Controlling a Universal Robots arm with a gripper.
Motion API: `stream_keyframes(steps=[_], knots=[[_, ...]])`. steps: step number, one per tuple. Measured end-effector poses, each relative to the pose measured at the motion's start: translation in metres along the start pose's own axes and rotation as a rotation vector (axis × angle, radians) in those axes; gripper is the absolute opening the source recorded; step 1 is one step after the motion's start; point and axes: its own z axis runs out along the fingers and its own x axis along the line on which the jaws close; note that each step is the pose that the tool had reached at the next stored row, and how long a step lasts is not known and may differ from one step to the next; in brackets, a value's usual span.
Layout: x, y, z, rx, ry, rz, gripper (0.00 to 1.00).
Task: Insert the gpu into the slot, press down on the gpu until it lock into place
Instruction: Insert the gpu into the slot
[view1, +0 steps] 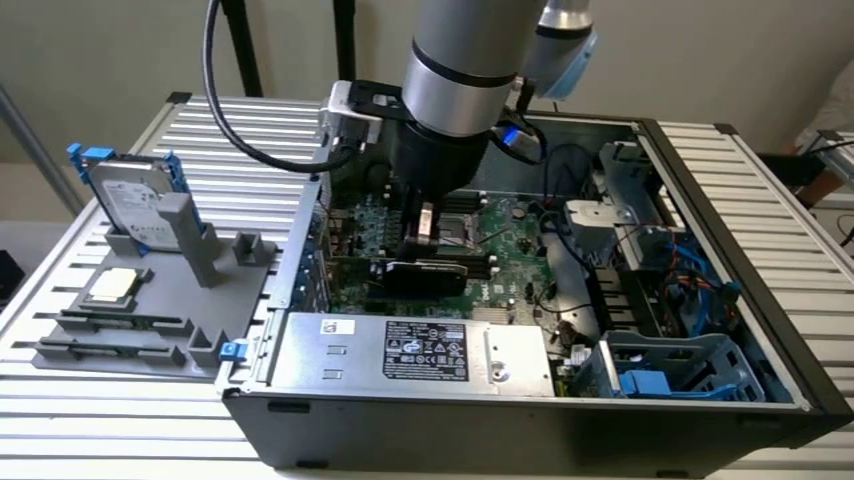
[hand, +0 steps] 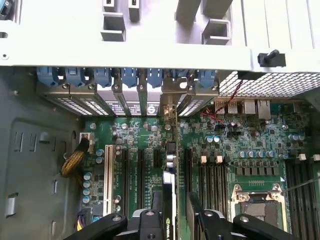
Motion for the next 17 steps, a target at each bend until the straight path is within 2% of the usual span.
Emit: stream_keyframes(steps=[1, 3, 4, 6, 9, 10, 17], knots=[[-0.0007, 0.0002, -0.0004, 0.0003, -0.0005, -0.001, 0.31], [-0.0016, 0.0003, -0.0009, 0.0013, 0.0005, -0.004, 0.18], [-0.0021, 0.0003, -0.0008, 0.0037, 0.0004, -0.006, 0.18], [-0.003, 0.0003, -0.0007, 0.0106, 0.001, -0.011, 0.11], [-0.0035, 0.0005, -0.0006, 0.0216, 0.0013, -0.017, 0.11], [-0.0035, 0.0007, -0.0005, 0.0233, 0.0013, -0.017, 0.11], [-0.0035, 0.0007, -0.0005, 0.0234, 0.0017, -0.017, 0.11]])
